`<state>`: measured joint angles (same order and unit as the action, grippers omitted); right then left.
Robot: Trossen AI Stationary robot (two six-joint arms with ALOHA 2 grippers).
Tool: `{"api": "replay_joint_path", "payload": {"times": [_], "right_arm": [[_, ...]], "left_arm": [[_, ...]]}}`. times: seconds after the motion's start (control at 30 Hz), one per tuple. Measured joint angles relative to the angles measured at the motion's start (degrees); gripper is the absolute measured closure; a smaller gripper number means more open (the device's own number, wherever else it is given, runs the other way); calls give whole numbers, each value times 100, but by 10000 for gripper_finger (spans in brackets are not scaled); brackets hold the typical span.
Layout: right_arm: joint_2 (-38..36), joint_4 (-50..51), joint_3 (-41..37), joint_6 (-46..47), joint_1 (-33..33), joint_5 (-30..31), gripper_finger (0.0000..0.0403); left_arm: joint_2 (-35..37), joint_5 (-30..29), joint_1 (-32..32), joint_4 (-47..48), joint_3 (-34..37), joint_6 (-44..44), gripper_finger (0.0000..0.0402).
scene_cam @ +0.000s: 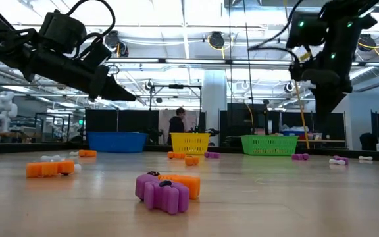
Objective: Sort Halloween decoration
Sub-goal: Put the white bone toy into the yellow bin
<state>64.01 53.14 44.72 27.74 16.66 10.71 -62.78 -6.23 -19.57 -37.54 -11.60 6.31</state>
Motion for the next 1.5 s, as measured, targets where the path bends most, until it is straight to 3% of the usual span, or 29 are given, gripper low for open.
{"api": "replay_joint_path", "payload": {"times": [0.27, 0.5, 0.63, 0.8, 0.93, 1.0, 1.23, 1.5], "right_arm": [[420, 113, 1, -800, 1042, -198, 403], [747, 848, 141, -1435, 1737, -196, 402], [1043, 1012, 141, -1733, 2095, -196, 385], [1491, 993, 141, -1869, 2379, -89, 340], [1844, 1080, 141, -1909, 2593, 565, 307], [2030, 1070, 141, -1987, 2764, 581, 297], [2649, 915, 141, -2230, 3219, 883, 290], [2771, 824, 141, -2284, 3253, 847, 293]], "left_arm": [[0, -1, 0, 76, 0, 2, 402], [0, -1, 0, 77, 0, 4, 402], [0, 50, 0, 76, 0, 26, 402], [0, 122, 4, 55, 0, 192, 402], [0, 148, 4, 66, 0, 203, 402], [0, 150, 4, 72, 0, 203, 402], [0, 150, 4, 77, 0, 199, 402], [0, 150, 4, 85, 0, 197, 402]]}}
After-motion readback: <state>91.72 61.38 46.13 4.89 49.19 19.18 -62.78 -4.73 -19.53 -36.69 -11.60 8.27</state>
